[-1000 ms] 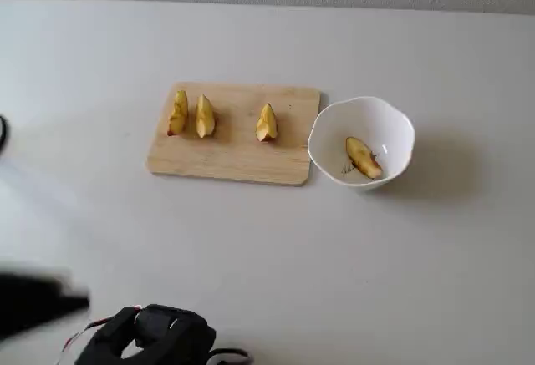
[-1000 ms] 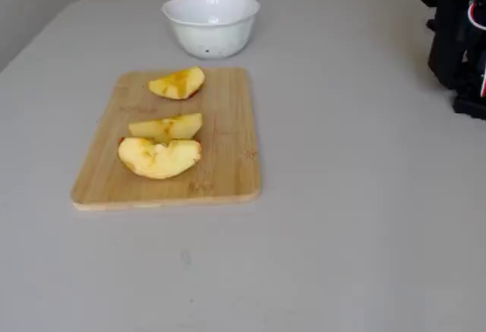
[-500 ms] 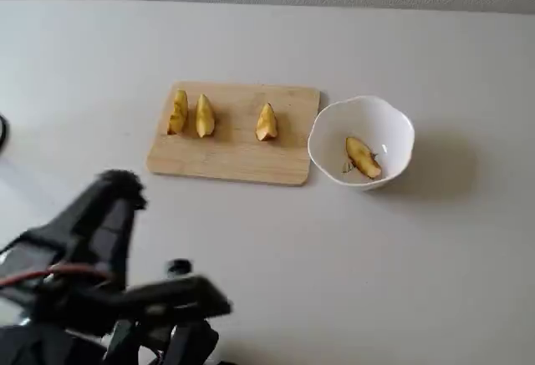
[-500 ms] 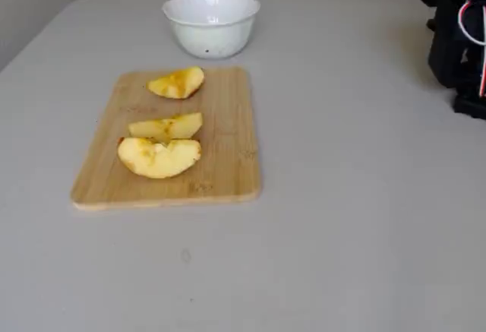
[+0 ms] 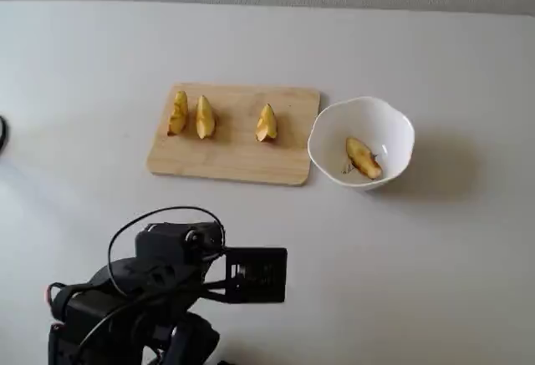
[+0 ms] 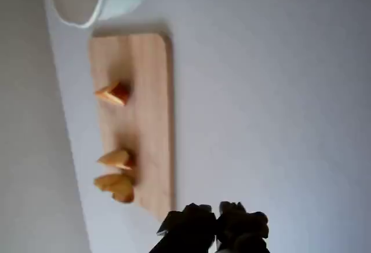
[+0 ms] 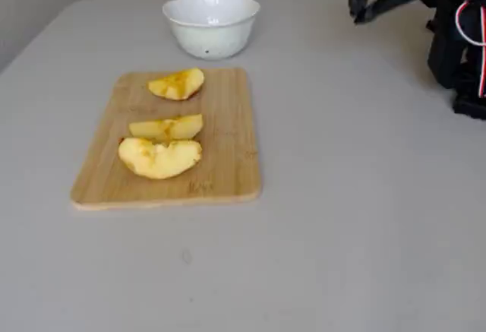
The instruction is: Pick up the second from the right apple slice from the cutting board and place it into the bowl
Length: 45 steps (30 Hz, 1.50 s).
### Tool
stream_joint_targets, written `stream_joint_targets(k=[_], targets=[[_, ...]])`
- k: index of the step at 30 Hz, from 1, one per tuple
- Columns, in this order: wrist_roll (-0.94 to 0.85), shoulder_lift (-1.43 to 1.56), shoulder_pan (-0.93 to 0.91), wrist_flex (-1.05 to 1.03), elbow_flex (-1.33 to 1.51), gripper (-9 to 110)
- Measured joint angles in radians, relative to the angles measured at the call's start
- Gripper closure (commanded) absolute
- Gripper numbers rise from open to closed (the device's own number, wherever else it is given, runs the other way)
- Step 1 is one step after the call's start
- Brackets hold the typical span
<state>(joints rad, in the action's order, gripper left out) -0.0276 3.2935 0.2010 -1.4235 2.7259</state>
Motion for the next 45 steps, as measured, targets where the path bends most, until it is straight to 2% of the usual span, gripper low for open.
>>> stream_joint_targets(k=[12,45], targets=[[-0.005,0.000,0.092,0.098,0.204,101],[-0.005,0.000,0.092,0.101,0.213,101]])
